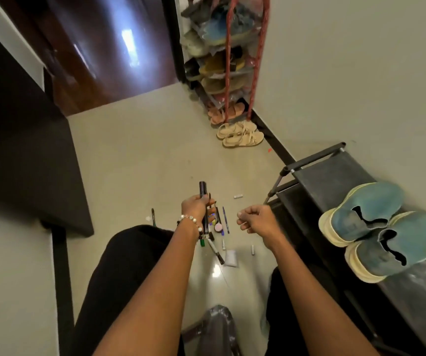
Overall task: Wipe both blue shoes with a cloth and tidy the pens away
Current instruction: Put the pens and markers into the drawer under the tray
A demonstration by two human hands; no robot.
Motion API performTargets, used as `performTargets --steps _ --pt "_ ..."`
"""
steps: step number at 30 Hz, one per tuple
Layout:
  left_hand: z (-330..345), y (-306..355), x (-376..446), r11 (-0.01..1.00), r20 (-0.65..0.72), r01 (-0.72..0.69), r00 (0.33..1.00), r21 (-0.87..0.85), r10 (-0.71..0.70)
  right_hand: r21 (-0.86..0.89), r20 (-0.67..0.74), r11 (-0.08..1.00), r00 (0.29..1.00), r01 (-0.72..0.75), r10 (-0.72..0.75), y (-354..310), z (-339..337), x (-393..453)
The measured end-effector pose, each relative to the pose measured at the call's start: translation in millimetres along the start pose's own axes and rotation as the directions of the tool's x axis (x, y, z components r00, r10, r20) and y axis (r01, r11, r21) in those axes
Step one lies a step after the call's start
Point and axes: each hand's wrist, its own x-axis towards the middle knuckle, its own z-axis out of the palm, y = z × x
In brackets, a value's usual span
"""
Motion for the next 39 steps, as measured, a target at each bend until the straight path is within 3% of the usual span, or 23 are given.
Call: performTargets --steps 4,7,11,14,16,17,20,22,24,26,27,29,32,34,36,37,39 --pt "-29.1 -48.5 59.9 0.992 -0.084 0.112 0.991 0.052 -0.107 -0.209 0.027 0.964 0.985 -0.162 0.171 69.6 35.0 48.2" --pt "-52.5 -92.3 117.7 0.975 -0.135 0.18 0.977 0.131 -0.163 -0.451 0.106 0.874 0.961 -0.182 0.255 131.9 79.1 93.8" --pt "-77.8 -144.5 192.0 0.941 -0.215 0.281 0.947 0.187 -0.24 -0.707 0.15 0.703 0.955 -0.077 0.255 200.9 131.4 152.9" --pt "-83.8 -180.4 246.2 0.933 -0.267 0.307 0.93 0.187 -0.252 -0.877 0.151 0.477 0.975 0.056 0.165 239.3 162.1 195.8" --pt "-84.9 -202.9 275.6 0.923 -0.303 0.302 0.926 0.239 -0.225 -0.923 0.186 0.364 0.971 0.122 0.148 270.2 178.0 218.5" --pt "-85.4 -212.9 287.7 0.915 -0.314 0.291 0.928 0.278 -0.199 -0.918 0.204 0.376 0.964 0.129 0.168 284.0 184.5 227.2" --pt "-84.2 -232.5 310.7 0.853 -0.304 0.229 0.949 0.47 -0.087 -0.957 0.171 0.259 0.977 0.135 0.124 292.7 191.8 234.8" --pt "-78.8 -232.9 314.9 0.742 -0.202 0.123 0.979 0.659 0.017 -0.952 0.095 0.301 0.988 0.054 0.124 288.9 189.1 234.5" --pt "-71.4 -229.1 318.2 0.54 0.05 -0.094 0.994 0.836 0.096 -0.915 0.099 0.4 0.992 0.058 0.082 285.6 180.6 231.9" --pt "-61.8 -226.1 319.2 0.321 0.321 -0.306 0.947 0.896 0.006 -0.86 0.167 0.494 0.985 0.126 0.04 261.4 169.5 227.6" --pt "-58.0 -225.2 317.9 0.282 0.389 -0.354 0.918 0.891 -0.075 -0.812 0.224 0.559 0.974 0.166 0.037 250.0 162.6 228.0" --pt "-55.0 -223.7 315.4 0.349 0.404 -0.328 0.898 0.878 -0.173 -0.695 0.331 0.697 0.939 0.178 0.091 226.7 147.4 231.1" --pt "-61.6 -217.6 314.4 0.528 0.367 -0.232 0.916 0.817 -0.165 -0.395 0.395 0.918 0.909 0.037 0.133 200.6 127.6 237.2" --pt "-72.9 -217.7 317.0 0.64 0.312 -0.143 0.937 0.755 -0.159 -0.025 0.277 0.99 0.951 -0.138 0.14 202.0 126.1 244.3" --pt "-85.8 -222.2 320.2 0.761 0.186 -0.017 0.973 0.649 -0.137 0.236 0.055 0.939 0.968 -0.25 0.244 215.8 140.8 257.4" --pt "-92.2 -225.9 322.0 0.813 0.093 0.049 0.988 0.58 -0.126 0.178 -0.06 0.949 0.959 -0.261 0.275 224.4 153.7 264.6" --pt "-101.5 -231.6 325.4 0.89 -0.07 0.147 0.989 0.431 -0.13 -0.264 -0.139 0.935 0.968 -0.237 0.207 242.0 181.3 278.4"
